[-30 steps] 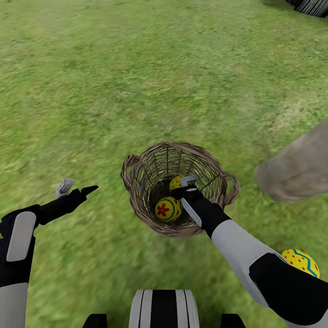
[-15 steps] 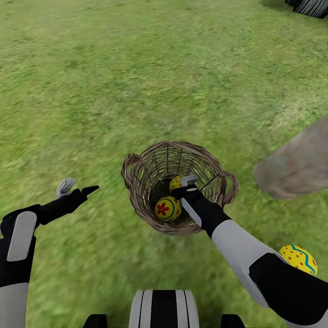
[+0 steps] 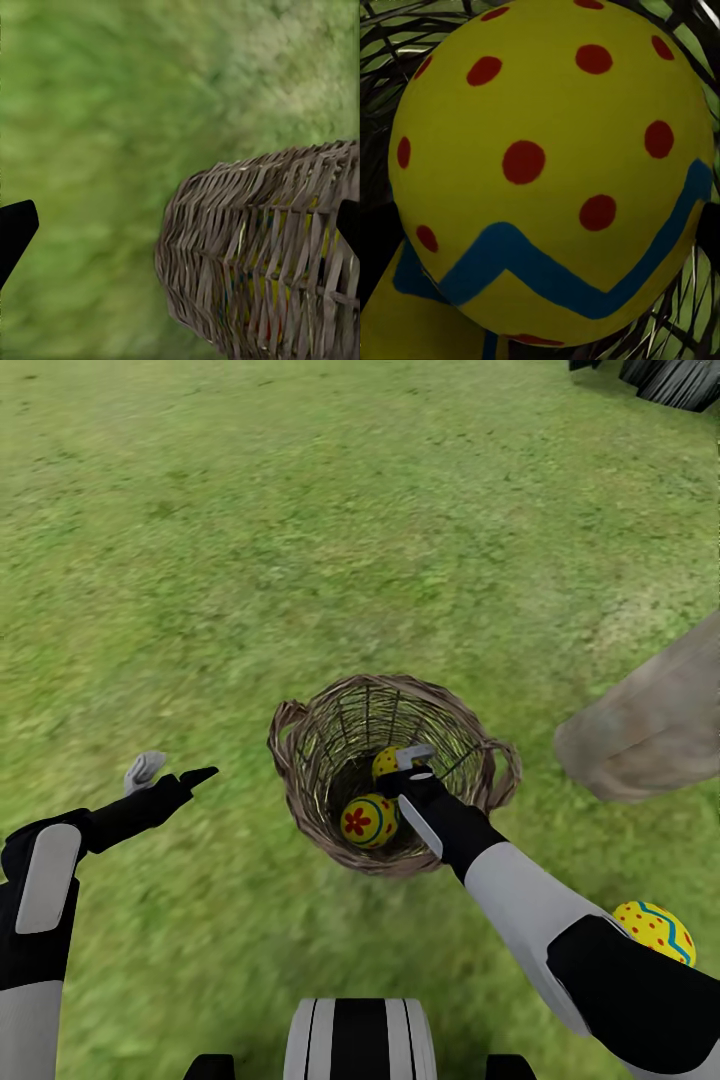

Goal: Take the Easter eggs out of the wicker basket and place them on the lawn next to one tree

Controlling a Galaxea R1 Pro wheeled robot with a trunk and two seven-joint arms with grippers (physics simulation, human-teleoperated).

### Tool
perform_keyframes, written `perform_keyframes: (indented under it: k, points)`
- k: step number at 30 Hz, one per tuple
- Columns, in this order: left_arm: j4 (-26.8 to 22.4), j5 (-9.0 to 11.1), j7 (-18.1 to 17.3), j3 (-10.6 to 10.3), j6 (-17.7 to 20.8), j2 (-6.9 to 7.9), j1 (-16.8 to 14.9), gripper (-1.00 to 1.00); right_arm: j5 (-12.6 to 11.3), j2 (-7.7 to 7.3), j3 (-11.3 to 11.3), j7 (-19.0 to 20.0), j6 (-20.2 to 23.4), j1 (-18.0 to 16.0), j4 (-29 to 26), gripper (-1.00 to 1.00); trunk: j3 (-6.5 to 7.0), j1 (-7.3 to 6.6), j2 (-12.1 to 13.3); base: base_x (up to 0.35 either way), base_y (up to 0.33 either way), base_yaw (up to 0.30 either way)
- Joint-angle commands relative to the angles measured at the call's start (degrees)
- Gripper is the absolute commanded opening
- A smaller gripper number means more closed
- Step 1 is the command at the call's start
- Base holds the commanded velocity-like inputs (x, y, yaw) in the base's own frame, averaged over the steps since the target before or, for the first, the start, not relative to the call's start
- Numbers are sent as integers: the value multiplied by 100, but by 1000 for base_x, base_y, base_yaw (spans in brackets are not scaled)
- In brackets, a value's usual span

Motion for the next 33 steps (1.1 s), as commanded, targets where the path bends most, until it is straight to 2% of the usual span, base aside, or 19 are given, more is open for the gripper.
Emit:
perform_keyframes:
  k: [1, 7, 13, 17, 33]
  points:
    - [0, -54, -59, 10, 27, 0, -4, 100, -45, -4, 34, -54, 19, -5, -11, -100, -3, -1, -1, 0, 0, 0]
    - [1, -53, -59, 10, 27, 0, -4, 100, -45, -4, 34, -54, 19, -5, -16, -100, 108, -14, 5, 0, 0, 0]
    - [0, -45, -69, 26, 27, 1, -4, 100, -45, -4, 34, -53, 19, -5, -16, -100, 108, -14, 5, 0, 0, 0]
    - [0, -37, -273, 27, 28, -1, -4, 100, -45, -4, 34, -53, 19, -5, -15, -100, 108, -14, 5, -141, 0, 0]
    - [6, -36, -279, 27, 27, -24, -4, 100, -45, -13, 34, -54, 34, -5, -34, -100, 108, -14, 5, -33, 0, 0]
